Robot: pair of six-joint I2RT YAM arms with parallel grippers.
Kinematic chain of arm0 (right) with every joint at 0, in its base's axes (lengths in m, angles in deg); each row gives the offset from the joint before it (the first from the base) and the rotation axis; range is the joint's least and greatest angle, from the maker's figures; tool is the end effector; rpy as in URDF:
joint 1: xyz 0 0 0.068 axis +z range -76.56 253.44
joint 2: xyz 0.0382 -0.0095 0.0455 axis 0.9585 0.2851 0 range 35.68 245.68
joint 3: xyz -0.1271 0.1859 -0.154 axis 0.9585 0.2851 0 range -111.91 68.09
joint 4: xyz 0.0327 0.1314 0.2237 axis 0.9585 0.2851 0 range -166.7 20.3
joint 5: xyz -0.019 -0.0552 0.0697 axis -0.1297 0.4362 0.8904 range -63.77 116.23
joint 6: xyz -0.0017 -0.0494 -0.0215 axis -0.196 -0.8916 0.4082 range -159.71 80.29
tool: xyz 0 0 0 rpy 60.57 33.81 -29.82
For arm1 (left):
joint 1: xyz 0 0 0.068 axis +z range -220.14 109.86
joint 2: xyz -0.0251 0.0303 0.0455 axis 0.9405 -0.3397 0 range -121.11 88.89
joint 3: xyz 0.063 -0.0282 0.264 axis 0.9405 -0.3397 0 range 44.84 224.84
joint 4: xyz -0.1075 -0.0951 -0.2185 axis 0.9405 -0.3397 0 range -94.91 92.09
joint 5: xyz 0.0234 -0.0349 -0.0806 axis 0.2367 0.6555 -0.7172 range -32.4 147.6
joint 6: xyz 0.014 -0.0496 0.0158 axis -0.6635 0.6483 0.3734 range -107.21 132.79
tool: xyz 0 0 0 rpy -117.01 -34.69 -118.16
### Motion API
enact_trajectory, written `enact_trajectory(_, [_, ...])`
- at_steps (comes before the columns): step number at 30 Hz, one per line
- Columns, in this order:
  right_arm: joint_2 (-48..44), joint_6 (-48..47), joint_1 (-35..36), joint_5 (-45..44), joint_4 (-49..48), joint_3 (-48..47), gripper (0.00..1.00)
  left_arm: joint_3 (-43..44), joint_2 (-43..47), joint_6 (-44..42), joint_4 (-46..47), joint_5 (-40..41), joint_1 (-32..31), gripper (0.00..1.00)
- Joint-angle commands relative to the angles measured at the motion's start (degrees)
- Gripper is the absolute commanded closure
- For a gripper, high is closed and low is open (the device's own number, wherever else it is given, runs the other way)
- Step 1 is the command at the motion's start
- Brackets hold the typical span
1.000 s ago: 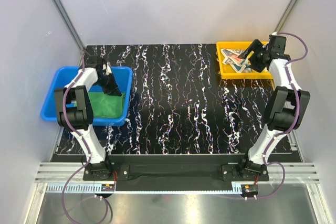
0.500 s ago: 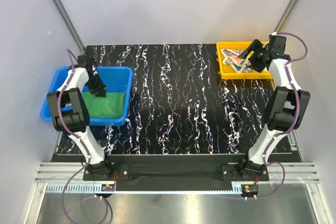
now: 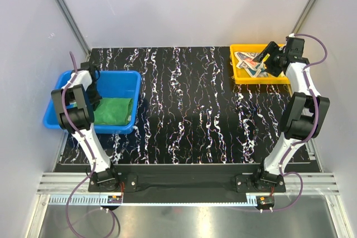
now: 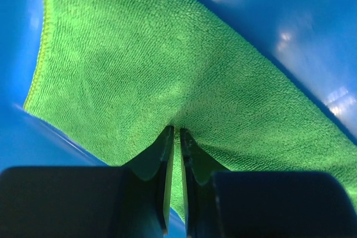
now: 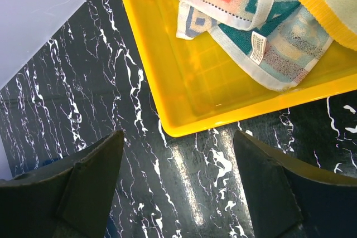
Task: Fold and stack the towels
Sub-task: Smooth out wrinkles on the folded towel
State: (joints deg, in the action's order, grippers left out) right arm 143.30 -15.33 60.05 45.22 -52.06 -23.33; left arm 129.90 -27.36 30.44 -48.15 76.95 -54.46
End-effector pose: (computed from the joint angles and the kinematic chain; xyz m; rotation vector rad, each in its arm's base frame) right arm 0.4243 -0.0891 0.2840 0.5717 2.2092 0.4786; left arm 0.3755 0.1176 0.1684 -0.8811 2.8119 0.4986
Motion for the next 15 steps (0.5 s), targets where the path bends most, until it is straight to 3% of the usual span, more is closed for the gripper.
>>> enact_trajectory(1, [-3.2,-1.4,0.3,-0.8,-1.4,-1.0,0.13,3.5,-2.5,-1.6,0.9,4.5,1.1,0.85])
enact_trajectory(6, [-3.0,-1.7,0.3,-1.4,-1.2,-1.2,0.13,6.6,-4.4,-2.4,0.8,0.1,2.1,0.85])
enact_trajectory(10, [-2.5,-1.6,0.2,-2.9,-0.7,-2.0,0.11,6.3,-0.9,-2.8,1.5,-5.4,1.3,0.82])
enact_trajectory(15, [-0.4,-4.0,0.3,-12.0,1.4,-5.3,0.07,5.2,8.8,-1.7,1.3,-8.2,-2.8,0.73])
